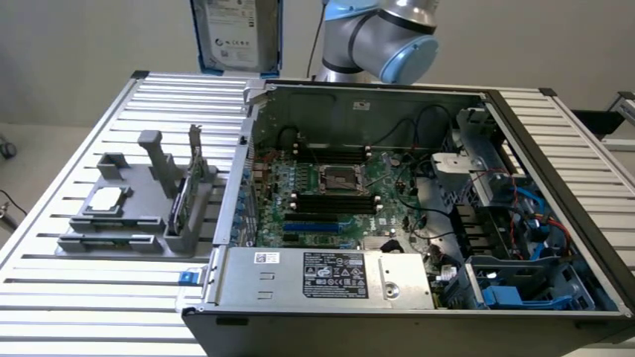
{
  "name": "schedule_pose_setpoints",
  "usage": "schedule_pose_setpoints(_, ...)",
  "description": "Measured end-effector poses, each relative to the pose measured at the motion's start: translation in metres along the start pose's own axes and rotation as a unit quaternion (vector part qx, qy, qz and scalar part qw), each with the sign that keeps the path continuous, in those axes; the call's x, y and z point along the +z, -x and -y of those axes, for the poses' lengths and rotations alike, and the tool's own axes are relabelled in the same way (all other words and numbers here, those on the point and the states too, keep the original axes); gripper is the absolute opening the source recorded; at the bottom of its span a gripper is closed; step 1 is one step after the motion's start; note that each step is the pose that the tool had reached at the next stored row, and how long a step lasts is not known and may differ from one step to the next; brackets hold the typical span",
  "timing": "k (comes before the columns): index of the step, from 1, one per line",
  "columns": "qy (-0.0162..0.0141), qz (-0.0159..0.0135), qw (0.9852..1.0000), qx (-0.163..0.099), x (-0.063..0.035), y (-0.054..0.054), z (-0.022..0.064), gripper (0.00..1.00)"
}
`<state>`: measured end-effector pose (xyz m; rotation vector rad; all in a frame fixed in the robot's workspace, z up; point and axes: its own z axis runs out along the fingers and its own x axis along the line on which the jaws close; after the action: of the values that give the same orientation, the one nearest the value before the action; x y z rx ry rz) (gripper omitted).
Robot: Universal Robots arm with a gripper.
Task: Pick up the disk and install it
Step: 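Pick up the disk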
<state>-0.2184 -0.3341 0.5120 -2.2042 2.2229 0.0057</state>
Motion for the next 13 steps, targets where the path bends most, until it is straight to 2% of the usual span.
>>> schedule_pose_setpoints(13, 0.0092, 0.0, 1.0, 0.0, -0.0084, -0.016, 0.0583, 0.33)
